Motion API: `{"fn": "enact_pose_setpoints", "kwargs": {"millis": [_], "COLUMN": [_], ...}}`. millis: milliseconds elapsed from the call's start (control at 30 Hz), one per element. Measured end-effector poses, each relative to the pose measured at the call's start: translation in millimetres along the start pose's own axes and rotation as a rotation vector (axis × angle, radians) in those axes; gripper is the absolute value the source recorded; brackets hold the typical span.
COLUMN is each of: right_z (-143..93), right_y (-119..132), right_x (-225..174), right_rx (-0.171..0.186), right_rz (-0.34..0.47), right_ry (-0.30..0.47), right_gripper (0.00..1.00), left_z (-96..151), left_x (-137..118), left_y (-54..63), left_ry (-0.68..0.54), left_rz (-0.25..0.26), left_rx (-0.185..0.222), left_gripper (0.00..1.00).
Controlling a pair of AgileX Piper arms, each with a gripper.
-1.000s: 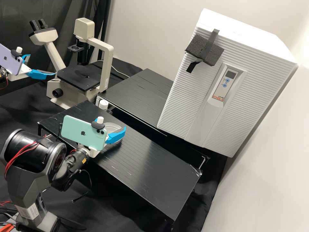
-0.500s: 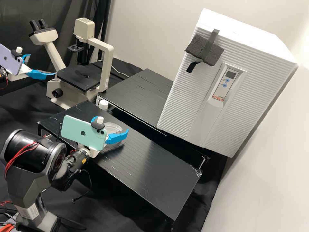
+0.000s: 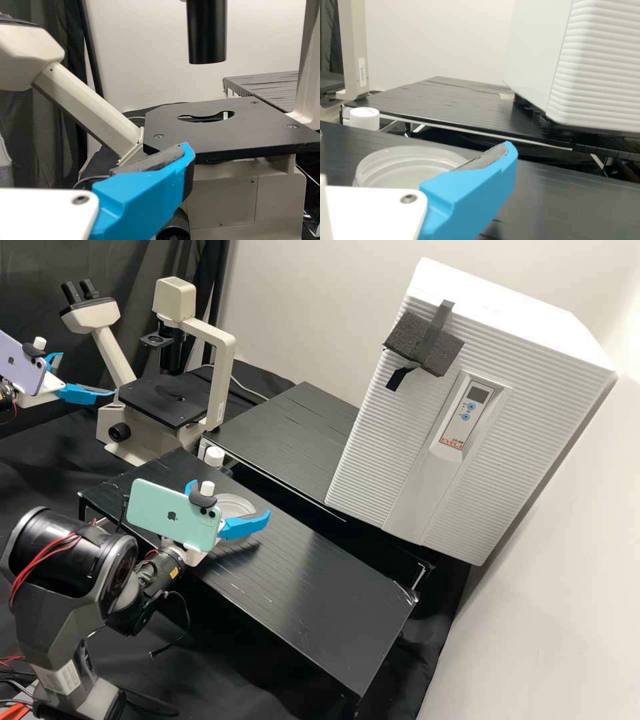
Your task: Open the petri dish lid.
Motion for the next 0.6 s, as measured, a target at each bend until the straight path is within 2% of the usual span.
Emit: {"fn": "enact_pose_setpoints", "kwargs": {"millis": [433,467,600], "right_z": [4.4,5.2,5.1], "right_y": [-4.6,-4.0,-4.0], "right_x": [1.7,1.8,1.8], "right_rx": [-0.006,-0.006,0.0], "right_rz": [-0.021,-0.018,-0.019], "right_ry": [-0.022,-0.026,-0.025], "right_gripper": [1.0,0.0,0.0], "left_z": [0.0,0.0,0.0], "left_x": [0.0,0.0,0.0], "left_y": [0.0,0.0,0.0], "left_ry": [0.0,0.0,0.0], "left_rz": [0.0,0.0,0.0], "left_rx": [0.0,0.0,0.0], "left_gripper": [1.0,1.0,1.0]}}
